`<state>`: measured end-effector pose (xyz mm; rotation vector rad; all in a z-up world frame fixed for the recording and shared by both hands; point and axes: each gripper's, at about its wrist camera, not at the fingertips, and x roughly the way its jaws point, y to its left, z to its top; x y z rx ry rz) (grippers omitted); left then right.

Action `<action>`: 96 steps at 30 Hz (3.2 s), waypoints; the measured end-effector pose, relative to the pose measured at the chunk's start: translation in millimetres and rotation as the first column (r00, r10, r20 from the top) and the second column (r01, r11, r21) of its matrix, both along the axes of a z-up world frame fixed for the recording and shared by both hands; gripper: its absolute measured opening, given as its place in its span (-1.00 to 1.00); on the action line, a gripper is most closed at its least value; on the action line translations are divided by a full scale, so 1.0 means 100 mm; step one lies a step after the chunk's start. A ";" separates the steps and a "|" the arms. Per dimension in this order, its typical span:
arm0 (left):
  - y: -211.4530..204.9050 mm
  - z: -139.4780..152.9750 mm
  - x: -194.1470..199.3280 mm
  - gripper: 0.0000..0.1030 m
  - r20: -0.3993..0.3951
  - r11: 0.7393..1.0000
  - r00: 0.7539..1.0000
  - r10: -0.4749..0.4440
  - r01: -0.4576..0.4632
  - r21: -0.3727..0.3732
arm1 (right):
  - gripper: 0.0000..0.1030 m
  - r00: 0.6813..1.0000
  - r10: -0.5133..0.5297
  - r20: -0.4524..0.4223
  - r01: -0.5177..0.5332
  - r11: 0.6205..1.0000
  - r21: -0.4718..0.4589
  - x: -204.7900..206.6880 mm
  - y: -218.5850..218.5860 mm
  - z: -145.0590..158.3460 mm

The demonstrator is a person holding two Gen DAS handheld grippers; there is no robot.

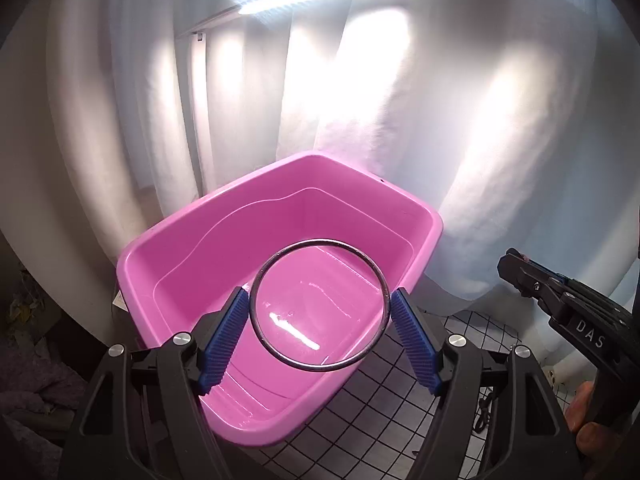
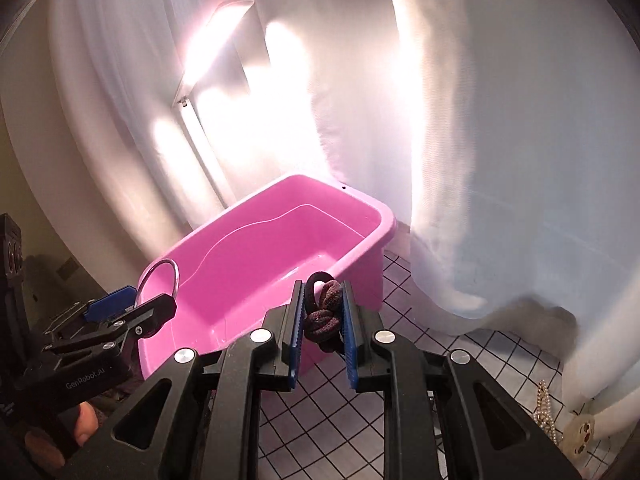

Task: Organize jewelry
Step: 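Lift ring and hair tie with both tools and carry over pink tub, then open both tools to drop ring and hair tie into pink tub, then withdraw both tools from the tub back over the table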

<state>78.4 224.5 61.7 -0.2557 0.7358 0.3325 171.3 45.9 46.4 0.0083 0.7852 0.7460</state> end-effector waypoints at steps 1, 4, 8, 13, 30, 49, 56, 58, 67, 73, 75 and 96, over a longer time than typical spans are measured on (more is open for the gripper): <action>0.10 -0.02 0.06 0.37 -0.017 1.000 1.000 0.015 -0.015 -0.002 | -0.67 1.000 0.018 -0.009 -0.018 1.000 -0.002 0.08 0.14 0.00; 0.39 -0.13 0.21 0.37 -0.070 0.999 0.996 0.049 -0.050 -0.021 | -0.67 0.997 0.065 -0.044 -0.066 0.998 -0.024 0.28 0.57 -0.05; 0.64 -0.34 0.38 0.37 -0.165 0.995 0.984 0.065 -0.075 -0.059 | -0.67 0.987 0.120 -0.110 -0.128 0.989 -0.076 0.51 1.04 -0.26; 0.84 -0.61 0.52 0.37 -0.269 0.989 0.960 0.080 -0.110 -0.098 | -0.67 0.962 0.155 -0.225 -0.197 0.964 -0.176 0.80 1.51 -0.58; 1.01 -1.03 0.69 0.42 -0.432 0.975 0.890 0.144 -0.202 -0.091 | -0.33 0.899 0.099 -0.428 -0.279 0.881 -0.383 1.14 2.02 -1.22; 0.90 -0.83 0.56 0.82 -0.395 0.979 0.904 0.164 -0.198 -0.046 | 0.02 0.920 0.090 -0.381 -0.239 0.900 -0.365 1.13 1.82 -1.07; 0.80 -0.63 0.42 0.82 -0.337 0.981 0.926 0.172 -0.191 -0.023 | 0.03 0.937 0.108 -0.332 -0.219 0.921 -0.321 0.97 1.66 -0.80; 0.76 -0.56 0.36 0.82 -0.313 0.982 0.933 0.176 -0.188 -0.009 | 0.07 0.943 0.112 -0.312 -0.211 0.928 -0.306 0.91 1.61 -0.72; 0.46 -0.31 0.08 0.86 -0.235 0.986 0.957 0.168 -0.166 0.029 | 0.30 0.966 0.098 -0.241 -0.161 0.952 -0.259 0.57 1.22 -0.38; 0.19 -0.21 -0.05 0.86 -0.213 0.990 0.967 0.139 -0.133 0.042 | 0.30 0.973 0.040 -0.229 -0.095 0.967 -0.235 0.33 0.71 -0.31; 0.09 -0.19 -0.09 0.86 -0.208 0.992 0.970 0.127 -0.120 0.045 | 0.30 0.974 0.025 -0.226 -0.077 0.971 -0.224 0.24 0.51 -0.26; -1.58 -0.41 -0.66 0.87 -0.225 0.973 0.957 -0.184 0.210 0.099 | 0.35 0.913 -0.358 -0.198 0.322 0.928 -0.189 -1.41 -2.09 -0.71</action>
